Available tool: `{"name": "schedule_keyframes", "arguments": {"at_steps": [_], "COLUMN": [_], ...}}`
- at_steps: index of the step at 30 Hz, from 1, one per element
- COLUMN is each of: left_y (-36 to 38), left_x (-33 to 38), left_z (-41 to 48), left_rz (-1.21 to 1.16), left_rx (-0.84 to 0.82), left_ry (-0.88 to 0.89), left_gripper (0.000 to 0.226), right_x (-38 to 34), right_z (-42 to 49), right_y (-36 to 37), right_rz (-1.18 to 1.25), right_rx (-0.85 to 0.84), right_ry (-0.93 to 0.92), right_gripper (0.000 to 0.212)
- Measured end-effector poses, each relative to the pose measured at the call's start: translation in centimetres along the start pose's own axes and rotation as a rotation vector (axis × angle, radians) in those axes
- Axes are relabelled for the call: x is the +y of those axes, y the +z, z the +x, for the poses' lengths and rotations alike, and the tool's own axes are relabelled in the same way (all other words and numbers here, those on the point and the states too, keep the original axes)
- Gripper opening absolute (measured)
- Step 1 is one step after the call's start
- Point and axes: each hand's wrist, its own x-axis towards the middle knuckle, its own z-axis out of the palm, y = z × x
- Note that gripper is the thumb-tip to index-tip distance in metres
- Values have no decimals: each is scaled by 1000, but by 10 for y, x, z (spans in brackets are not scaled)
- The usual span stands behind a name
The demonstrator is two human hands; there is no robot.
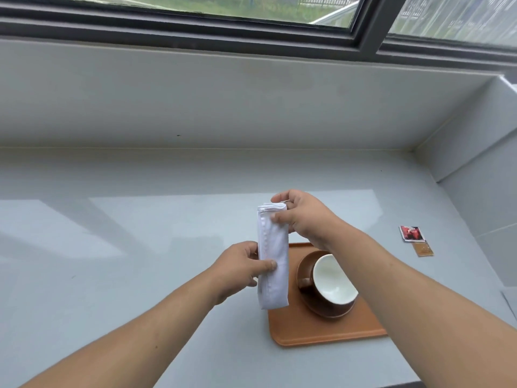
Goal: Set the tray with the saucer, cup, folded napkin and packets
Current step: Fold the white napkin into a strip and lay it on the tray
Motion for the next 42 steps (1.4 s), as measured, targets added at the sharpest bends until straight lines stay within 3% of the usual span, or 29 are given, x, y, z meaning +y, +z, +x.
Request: {"name": "schedule_keyframes", "arguments": {"at_steps": [4, 8, 14, 20, 25, 37, 42], "left_y": [31, 50, 59, 64, 72, 75, 71], "left_x": [-28, -53, -72, -75, -76, -78, -74], "left_z": [-2, 1, 14, 19, 21, 23, 16], "left_rz": [67, 143, 300, 606, 728, 967, 983], "left_rx": [-25, 3, 71, 68, 102, 190, 156], "left_ry": [-86, -178, -252, -300, -332, -181, 88], "left_gripper": [19, 19, 31, 43, 41, 51, 29], "right_x": [22, 45, 68, 81, 86, 99, 97], "right_z": [5, 9, 21, 29, 30, 35, 38], "right_y": [-7, -8, -8, -3, 0, -3, -4], "right_rz": [-179, -515, -885, -959, -1069, -1103, -1409], "right_rx": [13, -4, -21, -40, -81, -16, 86], "right_ry": [24, 34, -13, -27, -26, -10, -56], "right_gripper": [29, 28, 28, 29, 31, 30, 45]}}
